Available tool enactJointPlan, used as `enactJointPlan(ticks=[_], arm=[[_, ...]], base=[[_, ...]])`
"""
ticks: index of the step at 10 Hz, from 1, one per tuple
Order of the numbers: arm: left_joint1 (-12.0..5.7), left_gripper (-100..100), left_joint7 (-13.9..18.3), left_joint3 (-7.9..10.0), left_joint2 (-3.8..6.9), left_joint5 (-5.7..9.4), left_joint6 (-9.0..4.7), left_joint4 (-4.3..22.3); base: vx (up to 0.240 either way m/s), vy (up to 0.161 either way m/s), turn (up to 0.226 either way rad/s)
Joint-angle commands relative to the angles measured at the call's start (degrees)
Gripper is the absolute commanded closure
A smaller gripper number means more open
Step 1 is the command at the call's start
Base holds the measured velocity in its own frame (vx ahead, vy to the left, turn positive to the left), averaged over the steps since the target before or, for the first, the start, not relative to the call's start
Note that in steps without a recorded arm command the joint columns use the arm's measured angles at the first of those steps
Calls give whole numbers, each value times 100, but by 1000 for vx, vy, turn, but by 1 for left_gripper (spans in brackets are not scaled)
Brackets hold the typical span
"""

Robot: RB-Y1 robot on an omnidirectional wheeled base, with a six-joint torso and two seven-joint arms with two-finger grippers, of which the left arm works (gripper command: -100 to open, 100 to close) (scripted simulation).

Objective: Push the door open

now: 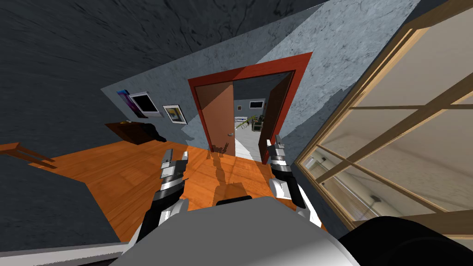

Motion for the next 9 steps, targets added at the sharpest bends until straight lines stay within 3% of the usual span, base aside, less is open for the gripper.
enactJointPlan(ticks=[1, 9], arm=[[-82, -100, -2, -27, 48, 0, -29, 182], [-518, -100, -14, -170, 228, -1, -184, 1152]], base=[[47, -2, -20], [103, 5, -25]])
